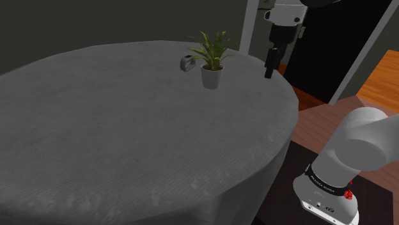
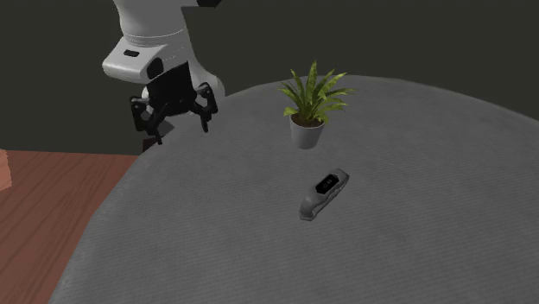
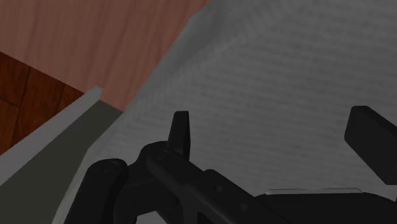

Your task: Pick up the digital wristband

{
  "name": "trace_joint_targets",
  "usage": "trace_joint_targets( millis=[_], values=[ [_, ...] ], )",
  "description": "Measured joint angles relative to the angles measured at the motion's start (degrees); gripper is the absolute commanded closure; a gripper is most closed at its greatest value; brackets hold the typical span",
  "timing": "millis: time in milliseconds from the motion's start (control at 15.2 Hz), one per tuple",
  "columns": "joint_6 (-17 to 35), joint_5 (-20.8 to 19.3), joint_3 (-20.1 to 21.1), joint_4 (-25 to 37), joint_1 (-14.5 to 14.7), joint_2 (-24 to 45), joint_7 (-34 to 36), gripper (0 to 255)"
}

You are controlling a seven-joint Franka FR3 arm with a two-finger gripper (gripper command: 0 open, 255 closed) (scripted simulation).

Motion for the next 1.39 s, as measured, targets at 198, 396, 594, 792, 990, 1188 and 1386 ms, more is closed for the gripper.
trace_joint_targets(
  millis=[198,396,594,792,990,1188,1386],
  values=[
    [0.24,1.04,1.35,1.47,-0.08,1.79,2.6,0],
    [-0.01,3.12,4.34,6.56,-0.41,6.81,8.68,0],
    [-0.21,4.78,7.36,12.39,-0.88,12.47,15.29,0],
    [-0.58,5.7,10.0,18.52,-1.45,18.21,21.81,0],
    [-1.68,5.85,12.41,26.27,-1.97,24.83,28.4,0],
    [-3.06,5.17,14.5,35.01,-2.28,32.17,34.98,0],
    [-4.86,4.02,16.25,43.58,-1.94,39.08,41.64,0]
  ],
)
